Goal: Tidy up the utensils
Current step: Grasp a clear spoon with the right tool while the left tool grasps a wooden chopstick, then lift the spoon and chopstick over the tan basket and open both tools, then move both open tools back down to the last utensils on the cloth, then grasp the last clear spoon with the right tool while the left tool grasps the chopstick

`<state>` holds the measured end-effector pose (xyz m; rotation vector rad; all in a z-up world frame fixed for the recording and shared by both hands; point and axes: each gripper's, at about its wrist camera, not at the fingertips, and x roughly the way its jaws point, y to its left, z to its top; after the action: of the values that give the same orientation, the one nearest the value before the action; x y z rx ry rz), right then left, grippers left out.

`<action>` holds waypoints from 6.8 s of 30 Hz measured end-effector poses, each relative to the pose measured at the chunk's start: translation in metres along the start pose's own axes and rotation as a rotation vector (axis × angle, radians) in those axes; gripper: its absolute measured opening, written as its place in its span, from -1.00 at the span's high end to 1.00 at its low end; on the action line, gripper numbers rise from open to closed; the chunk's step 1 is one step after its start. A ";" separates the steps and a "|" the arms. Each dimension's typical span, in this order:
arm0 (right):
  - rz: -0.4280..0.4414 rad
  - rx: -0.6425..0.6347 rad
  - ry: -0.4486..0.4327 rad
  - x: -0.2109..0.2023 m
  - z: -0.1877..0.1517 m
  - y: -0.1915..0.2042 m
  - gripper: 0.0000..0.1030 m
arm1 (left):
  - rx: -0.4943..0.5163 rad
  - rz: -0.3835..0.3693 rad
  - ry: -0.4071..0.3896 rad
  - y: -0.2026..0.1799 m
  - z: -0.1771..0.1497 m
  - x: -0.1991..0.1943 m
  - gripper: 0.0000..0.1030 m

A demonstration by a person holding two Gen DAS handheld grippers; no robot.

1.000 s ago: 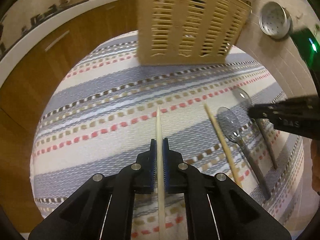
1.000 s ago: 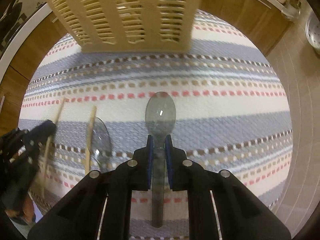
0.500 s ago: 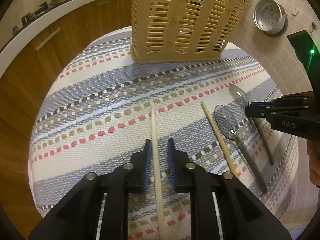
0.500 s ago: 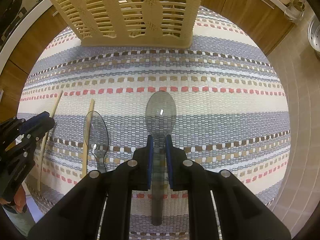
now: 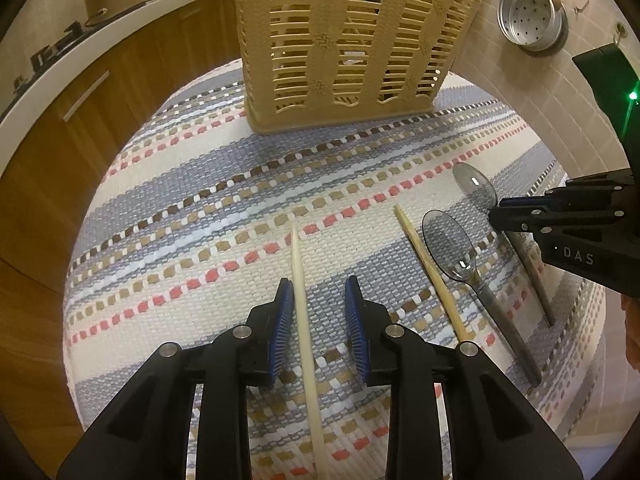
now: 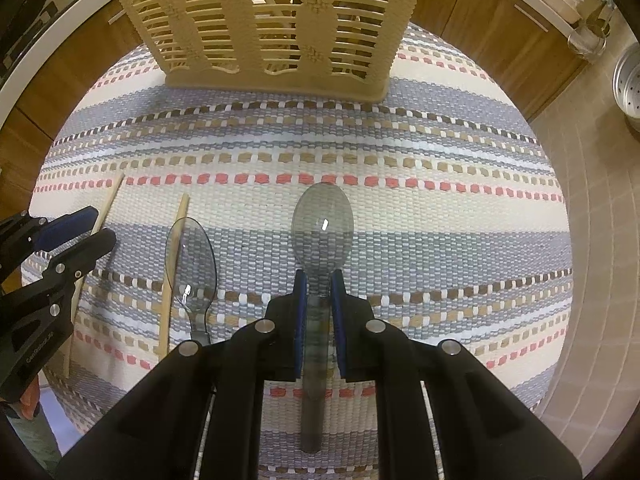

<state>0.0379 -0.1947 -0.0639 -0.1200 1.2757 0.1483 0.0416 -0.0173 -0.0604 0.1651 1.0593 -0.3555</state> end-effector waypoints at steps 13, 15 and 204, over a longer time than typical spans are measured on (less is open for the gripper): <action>0.068 -0.011 -0.062 -0.007 -0.024 -0.004 0.81 | -0.086 -0.054 -0.070 0.018 -0.003 -0.003 0.93; 0.070 -0.014 -0.072 -0.009 -0.027 -0.003 0.81 | -0.115 -0.076 -0.093 0.022 -0.004 -0.007 0.93; 0.134 0.010 -0.165 -0.050 -0.051 0.007 0.97 | -0.165 -0.308 -0.269 -0.030 0.015 -0.039 0.94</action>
<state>-0.0252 -0.1990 -0.0303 -0.0129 1.1197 0.2615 0.0263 -0.0416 -0.0179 -0.1923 0.8420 -0.5485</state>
